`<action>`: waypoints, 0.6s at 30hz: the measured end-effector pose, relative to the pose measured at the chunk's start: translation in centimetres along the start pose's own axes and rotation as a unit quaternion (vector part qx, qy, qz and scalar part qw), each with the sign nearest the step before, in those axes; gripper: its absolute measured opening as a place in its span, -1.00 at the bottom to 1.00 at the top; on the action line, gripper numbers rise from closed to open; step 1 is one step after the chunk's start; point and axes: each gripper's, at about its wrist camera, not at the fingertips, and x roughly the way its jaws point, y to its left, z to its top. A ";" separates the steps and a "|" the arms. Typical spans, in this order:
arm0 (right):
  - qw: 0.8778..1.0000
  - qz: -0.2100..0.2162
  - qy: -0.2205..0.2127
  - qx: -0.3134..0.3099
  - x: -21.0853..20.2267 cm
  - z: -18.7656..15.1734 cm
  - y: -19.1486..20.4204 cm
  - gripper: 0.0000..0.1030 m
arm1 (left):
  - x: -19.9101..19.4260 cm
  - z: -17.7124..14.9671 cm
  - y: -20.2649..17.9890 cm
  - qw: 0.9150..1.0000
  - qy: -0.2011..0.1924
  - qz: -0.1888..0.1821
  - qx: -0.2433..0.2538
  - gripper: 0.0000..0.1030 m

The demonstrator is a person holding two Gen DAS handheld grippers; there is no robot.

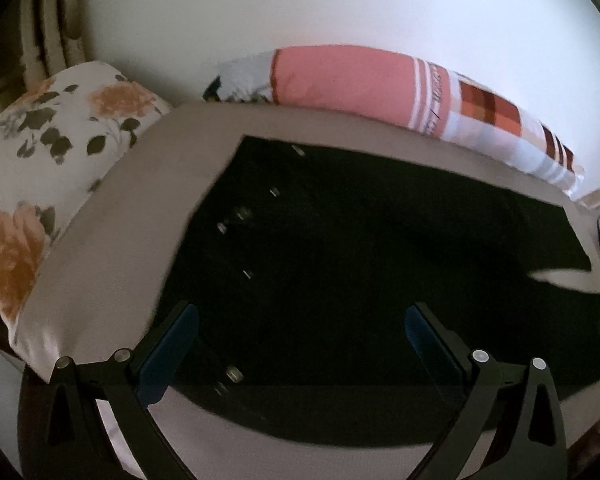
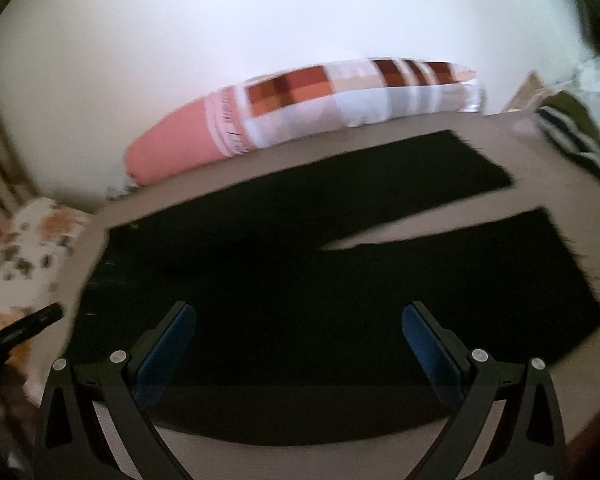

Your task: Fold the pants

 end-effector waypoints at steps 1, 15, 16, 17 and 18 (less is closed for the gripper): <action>1.000 0.015 0.000 -0.001 0.1 0.2 0.0 1.00 | 0.2 0.8 0.8 1.000 -0.002 -0.002 -0.001 0.94; 0.990 0.118 0.035 0.069 6.3 7.1 -1.6 1.00 | 9.5 10.8 8.9 0.994 0.036 -0.080 -0.067 0.44; 0.990 0.117 0.037 0.073 6.8 7.5 -1.6 1.00 | 10.6 11.5 9.3 0.992 0.042 -0.093 -0.069 0.41; 0.989 0.117 0.041 0.074 7.5 8.0 -1.4 1.00 | 11.4 12.0 9.6 0.991 0.046 -0.104 -0.072 0.37; 0.989 0.119 0.044 0.074 8.0 8.3 -1.3 1.00 | 12.8 12.8 10.1 0.987 0.054 -0.128 -0.080 0.34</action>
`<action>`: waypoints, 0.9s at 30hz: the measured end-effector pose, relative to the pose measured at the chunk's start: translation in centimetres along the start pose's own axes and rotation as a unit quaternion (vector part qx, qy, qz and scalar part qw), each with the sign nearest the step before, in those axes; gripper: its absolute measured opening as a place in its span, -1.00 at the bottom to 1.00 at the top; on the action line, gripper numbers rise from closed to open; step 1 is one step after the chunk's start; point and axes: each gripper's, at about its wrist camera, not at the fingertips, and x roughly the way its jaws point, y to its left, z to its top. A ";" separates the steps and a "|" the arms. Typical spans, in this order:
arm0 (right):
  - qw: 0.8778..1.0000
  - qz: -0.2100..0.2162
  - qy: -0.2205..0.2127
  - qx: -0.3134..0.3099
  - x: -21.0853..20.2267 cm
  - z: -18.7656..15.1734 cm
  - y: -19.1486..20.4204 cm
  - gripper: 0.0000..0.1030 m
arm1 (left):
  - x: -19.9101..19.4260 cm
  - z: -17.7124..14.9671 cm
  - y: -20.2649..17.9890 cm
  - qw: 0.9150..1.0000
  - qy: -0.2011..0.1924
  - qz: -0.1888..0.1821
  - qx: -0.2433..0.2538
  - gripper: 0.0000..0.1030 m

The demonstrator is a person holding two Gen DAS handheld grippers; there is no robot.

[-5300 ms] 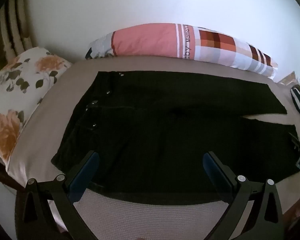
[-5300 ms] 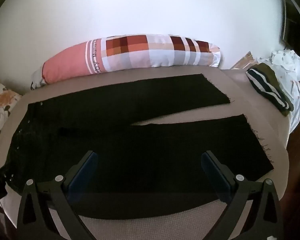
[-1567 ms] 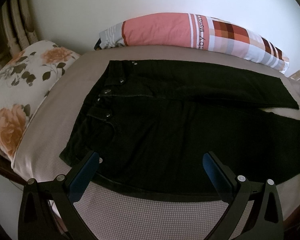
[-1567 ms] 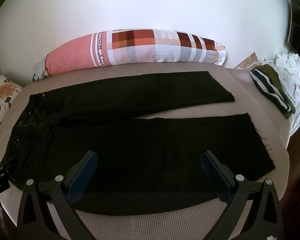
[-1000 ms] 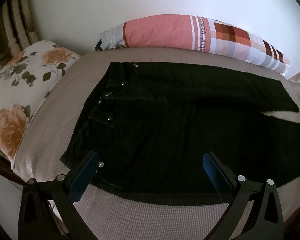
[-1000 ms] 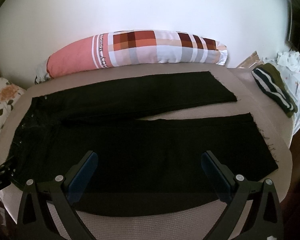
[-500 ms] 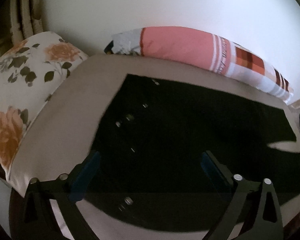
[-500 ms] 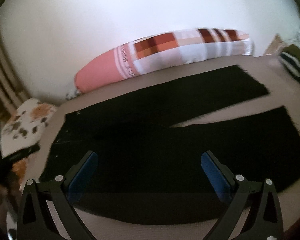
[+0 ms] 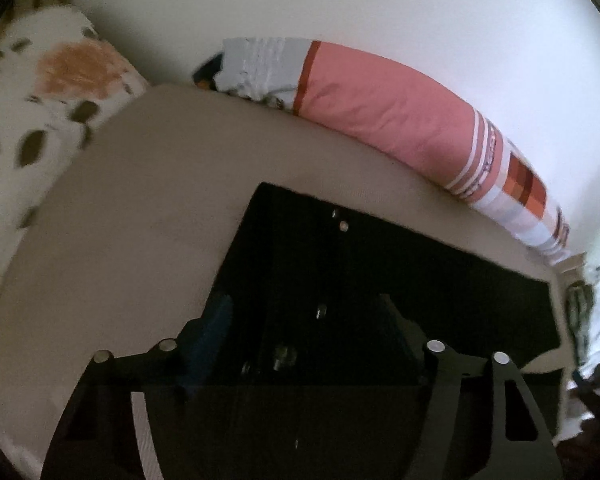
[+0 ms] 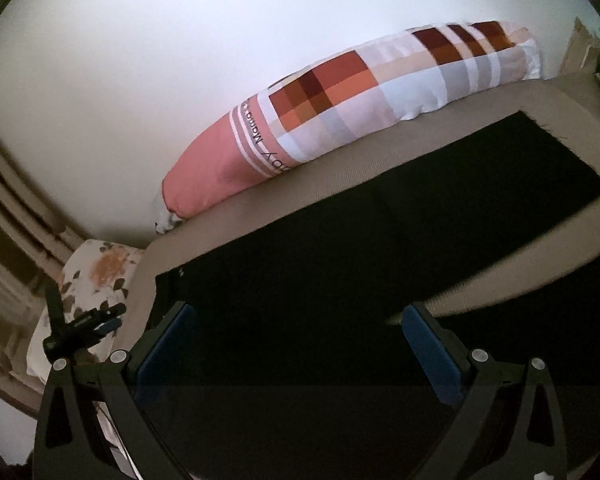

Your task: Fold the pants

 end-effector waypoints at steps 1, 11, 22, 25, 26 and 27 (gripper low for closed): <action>1.000 0.001 0.001 0.000 0.5 0.3 0.1 1.00 | 0.9 0.8 0.5 1.000 0.007 -0.014 -0.007 0.31; 0.999 -0.015 0.034 -0.023 7.8 3.2 1.6 1.00 | 8.8 5.3 5.0 0.992 0.074 -0.088 -0.047 -0.11; 0.995 -0.010 0.073 -0.070 15.4 5.0 3.1 1.00 | 12.5 6.6 4.2 0.979 0.117 -0.167 -0.008 -0.43; 0.992 0.001 0.084 -0.094 17.2 5.7 3.6 1.00 | 13.6 7.6 3.2 0.977 0.121 -0.176 0.001 -0.43; 0.991 0.006 0.088 -0.105 17.8 6.1 3.9 1.00 | 14.1 7.9 2.9 0.977 0.122 -0.177 0.001 -0.43; 0.989 0.007 0.093 -0.118 18.5 6.5 4.1 1.00 | 14.6 8.2 2.6 0.976 0.124 -0.179 0.001 -0.43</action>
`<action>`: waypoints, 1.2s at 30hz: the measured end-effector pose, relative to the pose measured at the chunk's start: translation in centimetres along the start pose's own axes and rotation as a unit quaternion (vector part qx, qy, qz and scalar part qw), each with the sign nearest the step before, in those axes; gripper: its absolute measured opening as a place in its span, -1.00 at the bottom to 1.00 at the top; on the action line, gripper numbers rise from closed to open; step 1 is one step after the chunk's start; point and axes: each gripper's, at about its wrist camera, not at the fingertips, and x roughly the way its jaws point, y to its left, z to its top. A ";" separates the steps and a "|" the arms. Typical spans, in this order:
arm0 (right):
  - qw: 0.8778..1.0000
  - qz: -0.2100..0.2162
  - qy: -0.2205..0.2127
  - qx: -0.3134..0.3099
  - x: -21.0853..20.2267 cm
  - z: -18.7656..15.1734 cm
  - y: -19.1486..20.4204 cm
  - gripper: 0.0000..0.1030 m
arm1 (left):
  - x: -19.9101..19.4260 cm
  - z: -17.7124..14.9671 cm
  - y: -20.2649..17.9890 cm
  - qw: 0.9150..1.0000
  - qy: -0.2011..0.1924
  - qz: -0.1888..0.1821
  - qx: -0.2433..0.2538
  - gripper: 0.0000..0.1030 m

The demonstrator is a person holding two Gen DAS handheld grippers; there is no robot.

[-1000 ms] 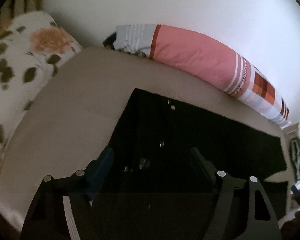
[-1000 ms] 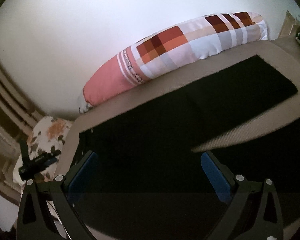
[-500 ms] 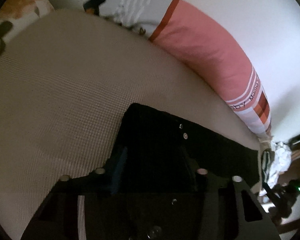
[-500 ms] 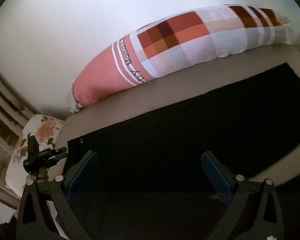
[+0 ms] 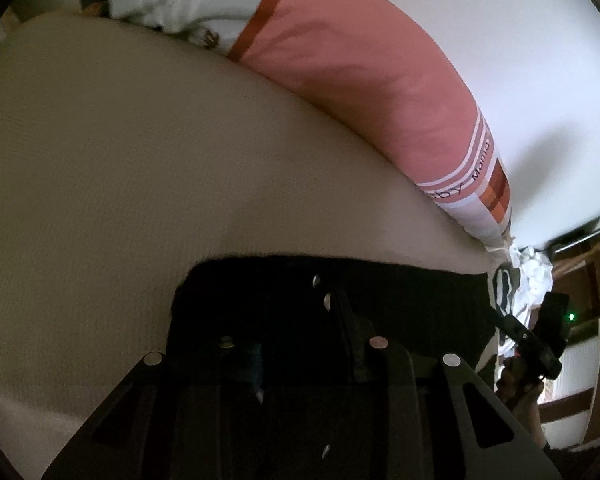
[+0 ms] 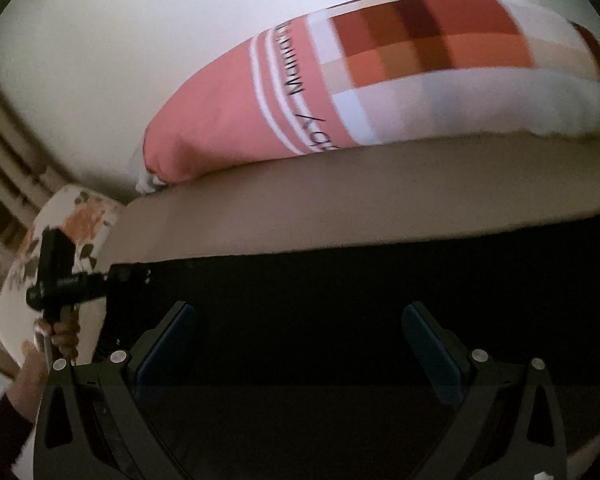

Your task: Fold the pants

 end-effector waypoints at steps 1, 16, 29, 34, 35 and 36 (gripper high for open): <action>1.000 0.002 0.004 -0.009 0.4 0.4 0.1 1.00 | 0.4 0.3 0.0 1.000 -0.001 0.001 -0.002 -0.43; 0.904 0.101 0.212 -0.358 8.3 5.7 5.6 0.88 | -5.5 -3.5 -7.5 0.983 -0.138 -0.010 0.117 -0.80; 0.841 0.118 0.334 -0.408 10.4 5.8 3.1 -0.47 | -10.1 -6.7 -10.2 0.973 -0.165 -0.013 0.162 -0.80; 0.865 0.074 0.283 -0.407 8.3 4.8 1.9 -0.83 | -9.8 -6.4 -10.2 0.974 -0.166 0.001 0.157 -0.80; 0.870 0.063 0.268 -0.409 7.7 4.6 2.0 -0.84 | -9.8 -6.4 -10.1 0.974 -0.166 0.004 0.156 -0.80; 0.878 0.050 0.248 -0.407 6.8 4.3 2.2 -0.85 | -9.7 -6.3 -9.9 0.974 -0.168 0.009 0.152 -0.80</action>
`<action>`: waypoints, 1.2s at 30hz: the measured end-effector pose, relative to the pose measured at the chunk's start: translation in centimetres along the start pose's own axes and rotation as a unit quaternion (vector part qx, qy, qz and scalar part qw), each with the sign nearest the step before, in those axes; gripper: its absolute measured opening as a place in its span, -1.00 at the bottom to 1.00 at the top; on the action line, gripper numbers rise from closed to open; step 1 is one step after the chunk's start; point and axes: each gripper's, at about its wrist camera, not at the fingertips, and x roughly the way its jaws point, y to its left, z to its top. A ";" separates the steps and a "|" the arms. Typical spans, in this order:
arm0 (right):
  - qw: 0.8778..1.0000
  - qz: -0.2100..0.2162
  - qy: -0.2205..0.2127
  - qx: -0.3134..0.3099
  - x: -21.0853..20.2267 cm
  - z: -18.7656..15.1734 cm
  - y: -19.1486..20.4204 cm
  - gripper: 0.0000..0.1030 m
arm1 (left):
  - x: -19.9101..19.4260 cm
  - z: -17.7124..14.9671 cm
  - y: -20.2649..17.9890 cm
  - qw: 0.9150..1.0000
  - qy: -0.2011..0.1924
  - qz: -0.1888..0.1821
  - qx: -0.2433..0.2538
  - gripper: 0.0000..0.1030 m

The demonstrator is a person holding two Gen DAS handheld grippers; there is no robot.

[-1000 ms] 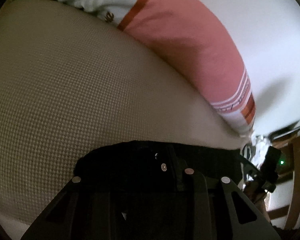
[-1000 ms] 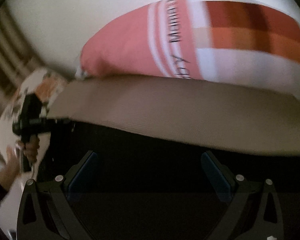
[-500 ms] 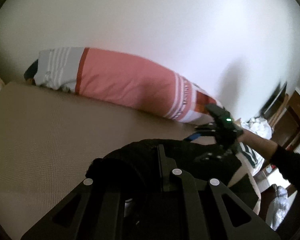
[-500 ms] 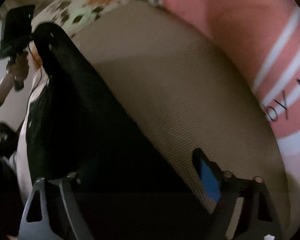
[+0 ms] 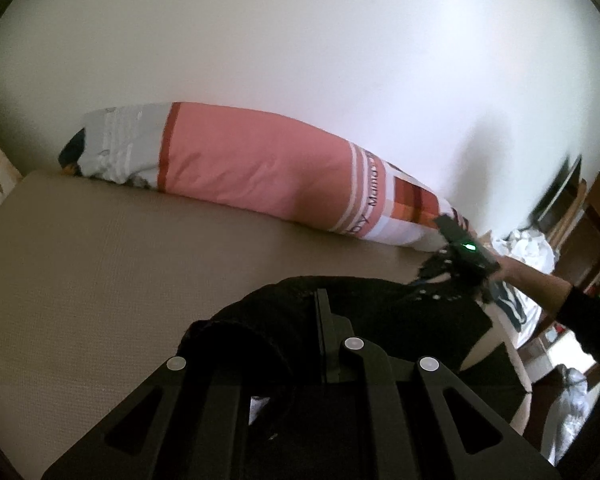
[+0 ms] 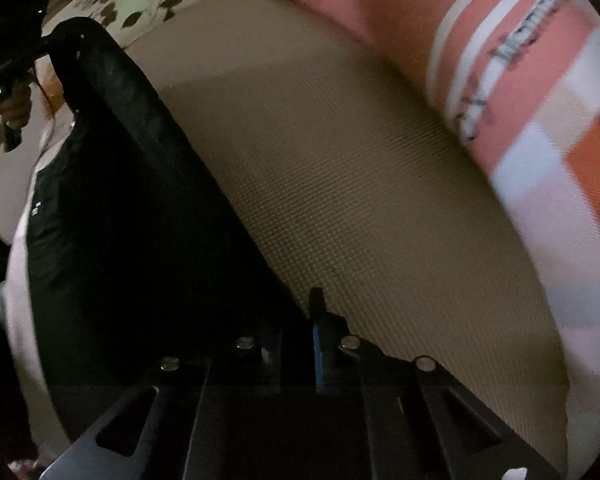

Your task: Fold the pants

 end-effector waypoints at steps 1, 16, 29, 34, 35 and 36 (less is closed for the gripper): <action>1.000 -0.016 -0.011 0.006 -0.5 -0.3 0.5 -0.86 | 0.0 0.0 0.1 1.000 0.000 0.002 -0.003 -0.80; 0.979 -0.148 -0.117 0.083 -11.2 -8.2 10.2 -0.87 | -5.4 -2.9 -2.3 0.999 0.030 -0.020 0.033 -0.74; 0.986 -0.065 -0.087 0.130 -7.9 -16.0 21.7 -0.87 | -10.8 -16.0 -2.9 0.992 0.126 -0.013 0.011 -0.70; 0.988 -0.056 -0.048 0.137 -4.0 -17.3 22.7 -0.87 | -9.8 -19.8 -2.4 0.984 0.176 0.023 0.012 -0.62; 0.988 -0.058 -0.043 0.139 -3.4 -17.4 22.8 -0.87 | -9.7 -20.3 -2.3 0.982 0.184 0.040 0.012 -0.53; 0.987 -0.061 -0.041 0.142 -2.9 -17.4 22.9 -0.87 | -9.7 -20.5 -2.4 0.981 0.187 0.046 0.010 -0.50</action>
